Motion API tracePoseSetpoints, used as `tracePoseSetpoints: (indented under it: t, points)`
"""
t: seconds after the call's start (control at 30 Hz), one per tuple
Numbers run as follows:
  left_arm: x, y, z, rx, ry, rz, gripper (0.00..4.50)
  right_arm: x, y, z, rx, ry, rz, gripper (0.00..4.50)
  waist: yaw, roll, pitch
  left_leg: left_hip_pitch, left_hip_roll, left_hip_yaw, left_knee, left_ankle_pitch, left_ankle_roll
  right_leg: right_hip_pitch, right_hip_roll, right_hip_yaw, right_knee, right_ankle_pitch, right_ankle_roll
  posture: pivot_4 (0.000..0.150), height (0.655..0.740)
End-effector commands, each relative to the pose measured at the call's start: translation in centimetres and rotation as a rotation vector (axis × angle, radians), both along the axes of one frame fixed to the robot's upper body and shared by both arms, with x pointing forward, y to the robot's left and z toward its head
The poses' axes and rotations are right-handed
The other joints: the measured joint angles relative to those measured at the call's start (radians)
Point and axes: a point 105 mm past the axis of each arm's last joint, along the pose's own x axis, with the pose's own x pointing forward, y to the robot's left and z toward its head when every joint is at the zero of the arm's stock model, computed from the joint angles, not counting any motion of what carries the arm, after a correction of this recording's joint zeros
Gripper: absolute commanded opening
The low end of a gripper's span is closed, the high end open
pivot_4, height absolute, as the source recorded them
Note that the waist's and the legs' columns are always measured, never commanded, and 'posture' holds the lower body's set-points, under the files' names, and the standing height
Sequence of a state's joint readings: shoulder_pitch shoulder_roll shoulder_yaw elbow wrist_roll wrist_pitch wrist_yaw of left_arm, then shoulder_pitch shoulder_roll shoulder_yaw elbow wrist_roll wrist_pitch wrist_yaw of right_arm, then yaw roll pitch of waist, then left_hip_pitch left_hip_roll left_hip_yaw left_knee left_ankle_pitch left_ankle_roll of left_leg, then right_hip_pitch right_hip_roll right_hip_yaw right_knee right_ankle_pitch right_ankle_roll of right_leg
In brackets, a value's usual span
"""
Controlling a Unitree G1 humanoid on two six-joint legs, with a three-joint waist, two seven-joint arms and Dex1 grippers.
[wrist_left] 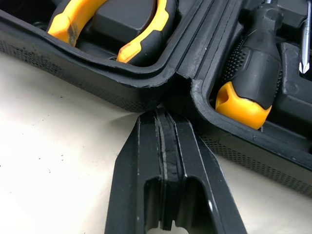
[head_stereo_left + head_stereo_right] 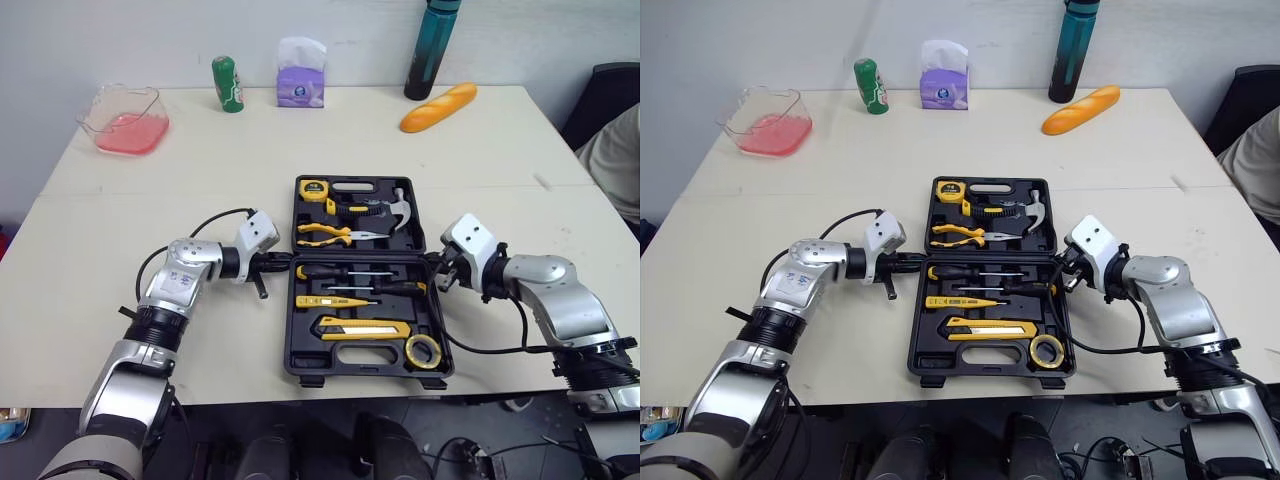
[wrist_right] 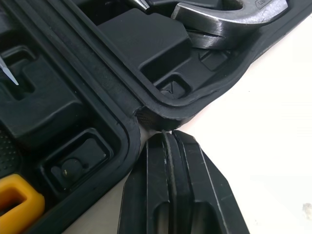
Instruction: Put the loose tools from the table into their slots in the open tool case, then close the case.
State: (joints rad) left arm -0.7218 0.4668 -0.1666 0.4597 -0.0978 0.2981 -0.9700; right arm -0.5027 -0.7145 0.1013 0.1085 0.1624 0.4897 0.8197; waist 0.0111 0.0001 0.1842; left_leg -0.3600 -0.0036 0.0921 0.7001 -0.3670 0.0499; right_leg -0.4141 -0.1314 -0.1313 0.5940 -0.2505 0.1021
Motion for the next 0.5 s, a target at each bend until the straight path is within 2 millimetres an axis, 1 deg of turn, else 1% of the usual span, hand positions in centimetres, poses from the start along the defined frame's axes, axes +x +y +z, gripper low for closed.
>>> tracePoseSetpoints:
  t: [0.03,0.13,0.2,0.23,0.27,0.33,0.37,0.4,0.43,0.5]
  points:
    - [0.1,-1.3,0.8,0.001,-0.039,-0.024,0.03,-0.2,2.3,1.8,0.007,-0.059,0.106,0.00,0.000,0.000,0.000,0.000,0.000,0.000,0.000,0.000,0.000,0.000,0.000,0.000,0.000,0.000,0.000,0.150,0.7348]
    - [0.5,-0.2,0.9,0.023,-0.038,0.011,0.03,0.0,1.2,2.0,-0.052,-0.077,0.072,0.00,0.002,0.000,0.000,0.000,0.000,0.000,0.000,0.000,0.000,0.000,0.000,0.000,0.000,0.000,0.000,0.150,0.7348]
    - [0.9,2.1,0.4,0.072,-0.008,0.089,0.03,0.6,-0.7,2.5,-0.135,-0.109,0.015,0.00,0.002,0.000,0.000,0.000,0.000,0.000,0.000,0.000,0.000,0.000,0.000,0.000,0.000,0.000,0.000,0.150,0.7348]
    - [0.8,3.4,0.4,0.095,0.006,0.116,0.32,0.7,-1.5,3.0,-0.144,-0.110,0.001,0.00,0.001,0.000,0.000,0.000,0.000,0.000,0.000,0.000,0.000,0.000,0.000,0.000,0.000,0.000,0.000,0.150,0.7348]
    - [0.8,4.5,0.5,0.104,0.018,0.141,0.51,0.6,-2.0,3.6,-0.140,-0.106,-0.007,0.00,-0.002,0.000,0.000,0.000,0.000,0.000,0.000,0.000,0.000,0.000,0.000,0.000,0.000,0.000,0.000,0.150,0.7348]
    - [0.7,5.9,1.4,0.088,0.046,0.174,1.21,0.5,-2.7,4.6,-0.104,-0.089,-0.023,0.66,-0.011,0.000,0.000,0.000,0.000,0.000,-0.001,0.000,-0.001,0.000,0.000,0.000,0.000,0.000,0.000,0.150,0.7348]
    - [0.7,6.1,2.5,0.039,0.076,0.195,1.66,0.3,-2.8,5.2,-0.071,-0.072,-0.024,0.97,-0.014,0.000,0.000,0.000,0.001,0.000,-0.001,0.000,-0.001,0.000,0.000,0.000,0.000,0.000,-0.001,0.150,0.7348]
    - [0.8,6.0,3.6,-0.016,0.114,0.216,2.13,0.3,-2.9,5.8,-0.036,-0.056,-0.028,1.43,-0.016,0.000,0.000,0.000,0.001,0.000,-0.001,0.000,-0.001,0.000,0.000,0.000,0.000,0.000,-0.001,0.150,0.7348]
    - [0.9,5.9,4.6,-0.069,0.154,0.237,2.66,0.3,-2.9,6.3,0.003,-0.039,-0.037,2.01,-0.015,0.000,0.000,0.000,0.001,0.000,-0.001,0.000,-0.001,0.000,0.000,0.000,-0.001,0.000,-0.001,0.150,0.7348]
    - [1.3,5.2,6.2,-0.151,0.221,0.276,3.57,0.6,-2.4,7.3,0.118,0.013,-0.066,2.99,-0.014,0.000,0.000,-0.001,0.001,-0.001,0.000,0.000,-0.001,0.000,0.001,-0.001,0.000,0.000,-0.001,0.150,0.7348]
